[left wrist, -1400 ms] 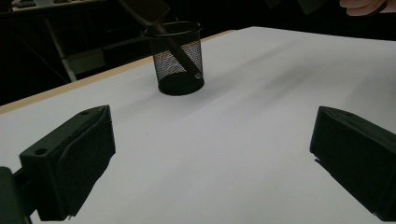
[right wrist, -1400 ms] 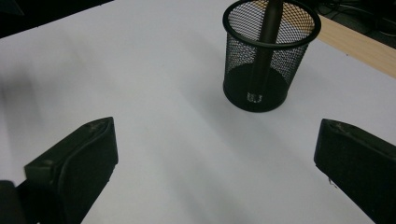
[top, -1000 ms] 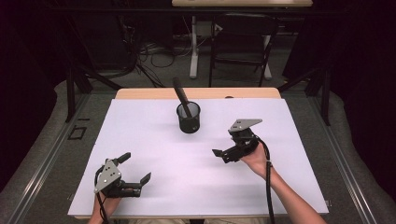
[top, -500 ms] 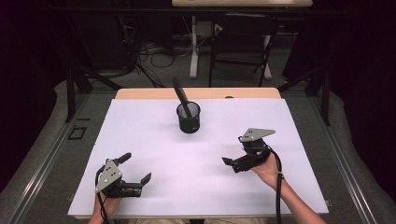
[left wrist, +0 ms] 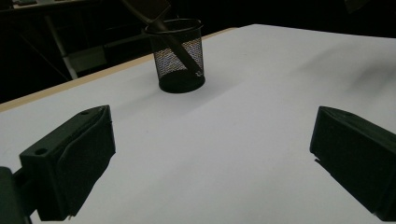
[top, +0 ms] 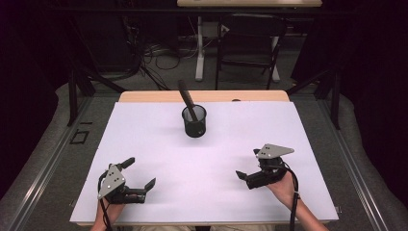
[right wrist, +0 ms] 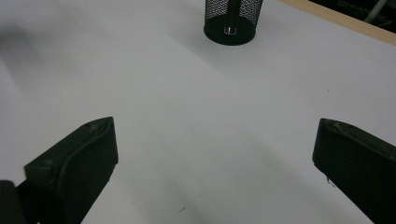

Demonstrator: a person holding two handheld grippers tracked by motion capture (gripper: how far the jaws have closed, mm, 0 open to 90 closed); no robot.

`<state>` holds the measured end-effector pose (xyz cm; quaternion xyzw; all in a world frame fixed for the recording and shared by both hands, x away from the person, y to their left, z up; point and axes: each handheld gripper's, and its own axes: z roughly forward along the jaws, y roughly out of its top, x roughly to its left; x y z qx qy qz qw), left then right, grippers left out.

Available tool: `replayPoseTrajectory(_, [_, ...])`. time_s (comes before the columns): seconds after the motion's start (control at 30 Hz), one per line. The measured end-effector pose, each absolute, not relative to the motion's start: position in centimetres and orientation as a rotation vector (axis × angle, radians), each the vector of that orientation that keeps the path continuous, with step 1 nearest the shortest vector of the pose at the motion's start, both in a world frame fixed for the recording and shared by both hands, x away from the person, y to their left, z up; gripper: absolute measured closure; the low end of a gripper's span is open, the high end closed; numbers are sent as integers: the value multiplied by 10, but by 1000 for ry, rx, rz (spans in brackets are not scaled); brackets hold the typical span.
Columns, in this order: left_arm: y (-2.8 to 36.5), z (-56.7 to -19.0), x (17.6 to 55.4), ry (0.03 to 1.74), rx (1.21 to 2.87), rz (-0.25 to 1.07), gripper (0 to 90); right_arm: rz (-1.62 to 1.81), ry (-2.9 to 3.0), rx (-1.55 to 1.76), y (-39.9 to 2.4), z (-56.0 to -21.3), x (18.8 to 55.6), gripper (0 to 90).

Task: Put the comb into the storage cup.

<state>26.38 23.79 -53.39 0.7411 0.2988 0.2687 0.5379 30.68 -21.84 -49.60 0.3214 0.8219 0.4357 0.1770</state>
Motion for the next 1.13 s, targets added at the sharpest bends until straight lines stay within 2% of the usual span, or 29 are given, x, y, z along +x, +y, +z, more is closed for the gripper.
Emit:
replayPoseTrajectory(0.67, [238, -535, 265, 713, 1767, 637, 1, 1242, 2248, 942, -241, -513, 267, 0])
replayPoseTrajectory(1.13, [238, -534, 265, 708, 1773, 640, 1, 1282, 2199, 931, -248, -516, 254, 0])
